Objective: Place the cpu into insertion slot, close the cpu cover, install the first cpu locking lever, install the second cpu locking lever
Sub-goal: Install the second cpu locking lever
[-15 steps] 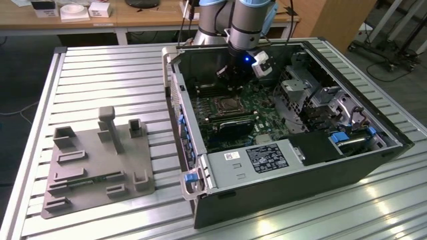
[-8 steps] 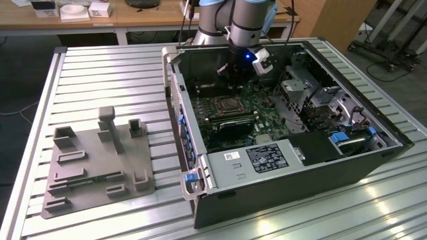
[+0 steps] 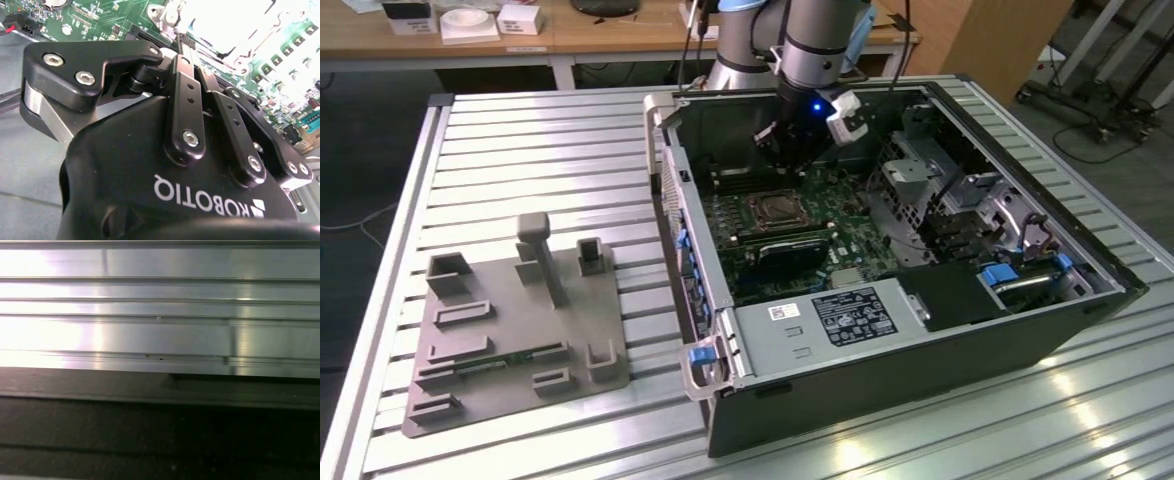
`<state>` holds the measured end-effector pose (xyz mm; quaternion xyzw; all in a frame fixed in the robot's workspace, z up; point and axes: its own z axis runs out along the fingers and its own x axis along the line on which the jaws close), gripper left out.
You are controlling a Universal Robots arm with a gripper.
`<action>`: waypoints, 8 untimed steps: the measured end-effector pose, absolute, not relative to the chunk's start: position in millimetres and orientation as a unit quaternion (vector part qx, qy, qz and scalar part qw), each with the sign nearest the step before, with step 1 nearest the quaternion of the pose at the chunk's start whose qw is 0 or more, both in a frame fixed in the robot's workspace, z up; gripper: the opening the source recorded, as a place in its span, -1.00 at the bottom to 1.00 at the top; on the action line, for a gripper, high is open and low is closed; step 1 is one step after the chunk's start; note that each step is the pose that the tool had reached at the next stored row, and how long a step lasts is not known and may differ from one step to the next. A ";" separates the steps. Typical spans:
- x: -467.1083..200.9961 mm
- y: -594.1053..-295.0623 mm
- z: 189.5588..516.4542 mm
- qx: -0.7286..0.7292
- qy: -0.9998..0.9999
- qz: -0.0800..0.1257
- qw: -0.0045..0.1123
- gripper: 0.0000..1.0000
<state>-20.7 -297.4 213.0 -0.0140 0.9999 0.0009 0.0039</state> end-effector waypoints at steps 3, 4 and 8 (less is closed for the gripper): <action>-20.7 -297.4 213.1 -0.014 1.000 0.001 0.004 -0.80; -20.7 -297.4 213.1 -0.014 1.000 0.001 0.004 -0.80; -20.7 -298.2 213.3 -0.014 1.000 0.001 0.004 -0.80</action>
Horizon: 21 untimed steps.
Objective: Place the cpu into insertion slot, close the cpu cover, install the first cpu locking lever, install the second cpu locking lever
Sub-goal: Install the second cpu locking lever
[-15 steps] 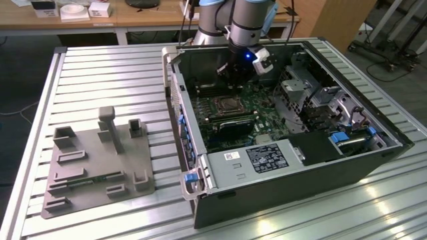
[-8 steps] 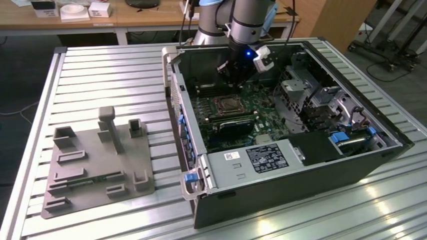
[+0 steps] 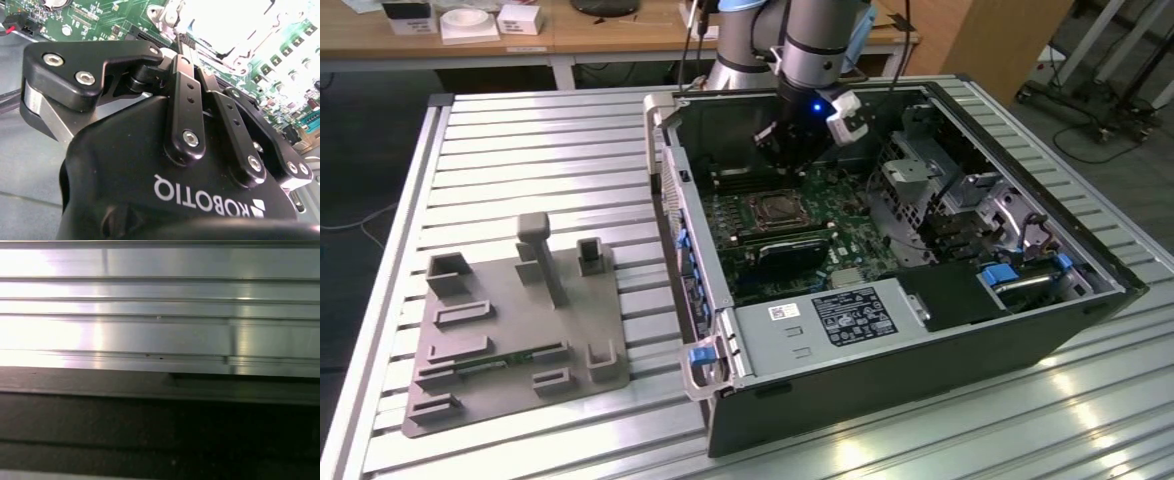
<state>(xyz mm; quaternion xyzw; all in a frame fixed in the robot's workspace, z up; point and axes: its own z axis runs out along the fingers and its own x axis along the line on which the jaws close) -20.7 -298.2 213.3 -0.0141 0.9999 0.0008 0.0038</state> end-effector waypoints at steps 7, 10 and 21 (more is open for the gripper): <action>-20.7 -304.4 213.2 -0.014 1.000 0.001 0.004 -0.80; -20.7 -307.6 213.2 -0.014 1.000 0.001 0.004 -0.80; -20.7 -321.4 213.2 -0.014 1.000 0.001 0.004 -0.80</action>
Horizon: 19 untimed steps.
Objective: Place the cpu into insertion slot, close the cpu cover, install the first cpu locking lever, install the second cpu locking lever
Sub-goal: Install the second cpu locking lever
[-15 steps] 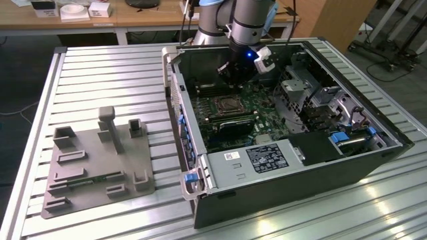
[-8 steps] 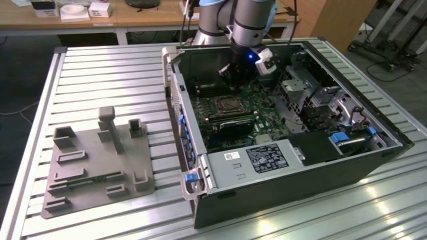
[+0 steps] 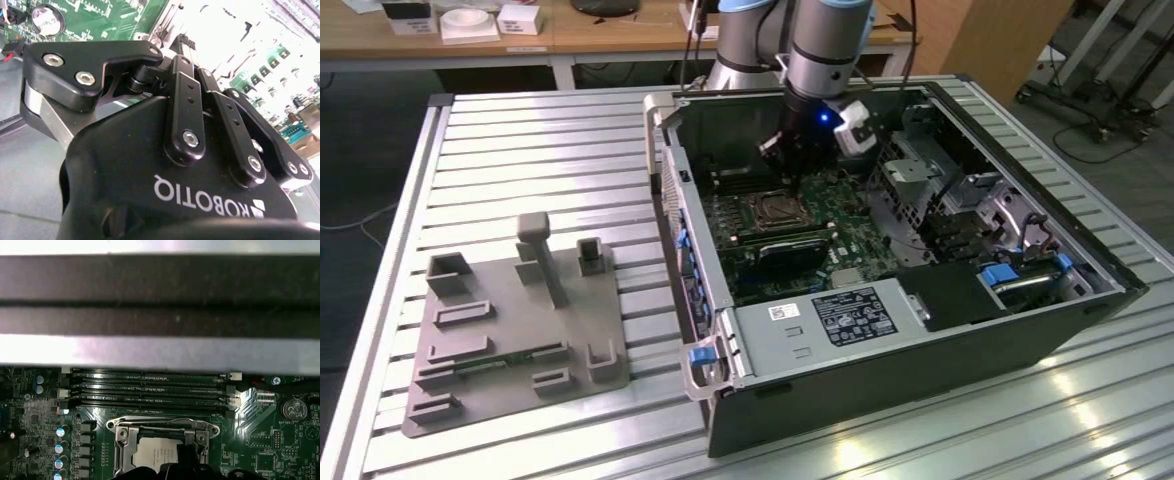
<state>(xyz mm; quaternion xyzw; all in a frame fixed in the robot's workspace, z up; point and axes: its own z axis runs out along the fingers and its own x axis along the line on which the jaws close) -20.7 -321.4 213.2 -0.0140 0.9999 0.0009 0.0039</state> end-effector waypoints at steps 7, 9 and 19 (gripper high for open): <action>-20.7 -324.8 213.1 -0.014 1.000 0.001 0.004 -0.80; -20.7 -324.9 213.2 -0.014 1.000 0.001 0.004 -0.80; -20.6 -325.2 222.1 -0.014 1.000 0.001 0.004 -0.80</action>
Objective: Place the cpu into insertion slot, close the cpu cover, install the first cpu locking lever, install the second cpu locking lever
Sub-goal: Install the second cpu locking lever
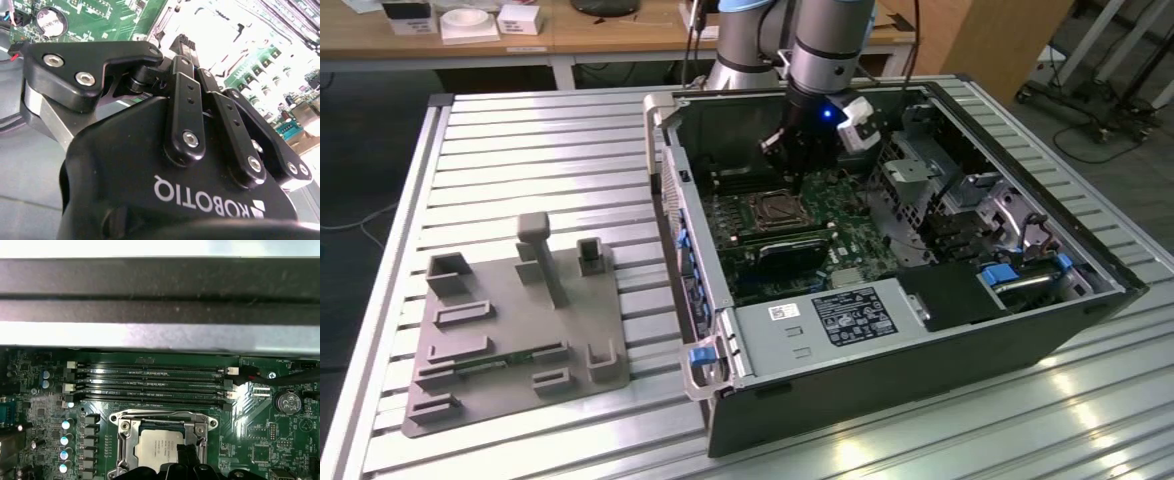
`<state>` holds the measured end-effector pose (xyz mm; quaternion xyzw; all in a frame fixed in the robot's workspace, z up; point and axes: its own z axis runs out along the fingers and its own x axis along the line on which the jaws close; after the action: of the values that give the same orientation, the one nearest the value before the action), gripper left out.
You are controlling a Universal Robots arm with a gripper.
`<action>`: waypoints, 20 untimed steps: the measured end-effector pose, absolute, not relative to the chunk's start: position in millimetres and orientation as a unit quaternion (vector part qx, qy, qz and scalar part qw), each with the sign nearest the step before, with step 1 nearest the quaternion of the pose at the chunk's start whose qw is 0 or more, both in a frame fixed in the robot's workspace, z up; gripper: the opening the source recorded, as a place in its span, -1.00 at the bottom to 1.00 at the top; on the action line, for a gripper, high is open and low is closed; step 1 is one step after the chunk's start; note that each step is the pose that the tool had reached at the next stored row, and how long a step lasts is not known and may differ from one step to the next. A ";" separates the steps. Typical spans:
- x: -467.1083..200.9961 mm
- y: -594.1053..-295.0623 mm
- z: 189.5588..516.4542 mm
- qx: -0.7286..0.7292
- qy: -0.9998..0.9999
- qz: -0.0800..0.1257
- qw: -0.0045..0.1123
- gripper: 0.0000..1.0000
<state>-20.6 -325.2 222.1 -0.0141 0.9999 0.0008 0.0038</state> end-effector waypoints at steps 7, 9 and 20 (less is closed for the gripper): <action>-20.7 -330.8 222.5 -0.014 1.000 0.001 0.004 -0.80; -20.7 -333.4 222.5 -0.014 1.000 0.001 0.003 -0.80; -20.7 -335.8 229.1 -0.014 1.000 -0.001 0.003 -0.80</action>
<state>-20.7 -335.8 229.1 -0.0140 0.9999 -0.0007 0.0029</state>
